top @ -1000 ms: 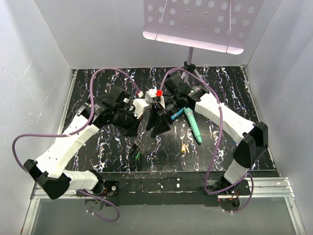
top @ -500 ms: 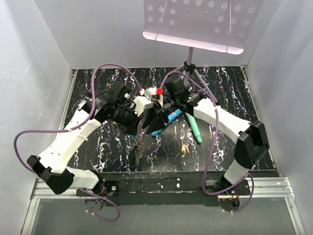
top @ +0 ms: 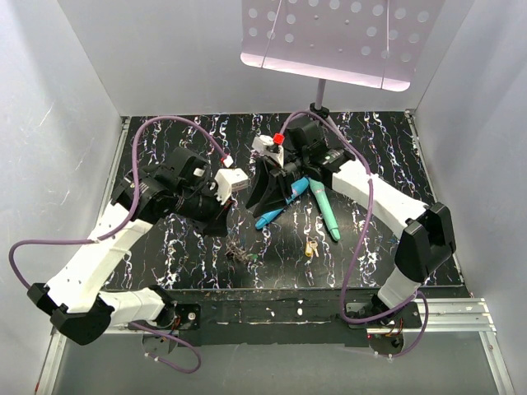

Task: Put the keys on the keyring
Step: Adjust the keyring.

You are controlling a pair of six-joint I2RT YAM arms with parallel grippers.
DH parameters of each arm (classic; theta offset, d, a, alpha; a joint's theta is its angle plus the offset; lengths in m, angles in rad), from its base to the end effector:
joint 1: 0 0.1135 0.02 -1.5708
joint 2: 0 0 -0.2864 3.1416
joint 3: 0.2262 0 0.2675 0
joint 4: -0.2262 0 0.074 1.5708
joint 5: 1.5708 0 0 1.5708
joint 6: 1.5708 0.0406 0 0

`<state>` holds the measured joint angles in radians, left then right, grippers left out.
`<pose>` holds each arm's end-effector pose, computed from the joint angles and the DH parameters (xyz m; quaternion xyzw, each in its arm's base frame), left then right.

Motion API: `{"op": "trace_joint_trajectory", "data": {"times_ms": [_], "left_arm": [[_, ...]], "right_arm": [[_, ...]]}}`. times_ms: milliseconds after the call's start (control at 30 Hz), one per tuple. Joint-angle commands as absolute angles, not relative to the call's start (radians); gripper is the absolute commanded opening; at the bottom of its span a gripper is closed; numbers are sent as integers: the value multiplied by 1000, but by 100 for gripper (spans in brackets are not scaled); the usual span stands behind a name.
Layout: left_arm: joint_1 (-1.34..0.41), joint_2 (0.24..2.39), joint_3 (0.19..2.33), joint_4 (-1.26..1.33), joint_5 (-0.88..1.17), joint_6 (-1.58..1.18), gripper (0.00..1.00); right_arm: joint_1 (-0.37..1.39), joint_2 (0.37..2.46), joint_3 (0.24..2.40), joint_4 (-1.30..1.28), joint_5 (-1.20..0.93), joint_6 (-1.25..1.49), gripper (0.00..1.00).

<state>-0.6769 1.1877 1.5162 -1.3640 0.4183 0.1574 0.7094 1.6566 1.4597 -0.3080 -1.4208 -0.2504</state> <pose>0.1432 -0.1363 0.4245 0.4324 0.8402 -0.2600 0.1986 0.2637 0.2793 0.3680 -0.5954 0.4262 0.6346 0.2473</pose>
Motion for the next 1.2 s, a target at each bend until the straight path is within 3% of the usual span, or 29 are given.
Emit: {"op": "trace_joint_trajectory", "data": {"times_ms": [0,467,1167], "left_arm": [[-676,1149,1493,-1304,469,126,0],[-675,1124,1450,-1212,506,97,0],[-667,1114,1436,-1197,499,80,0]], "right_arm": [[712,1617,1474,-335,-1431,-264,48],[804,1644,1387,-84,-1347,-48,44],[853,1641,1364,-94,-1316,-52,34]]}}
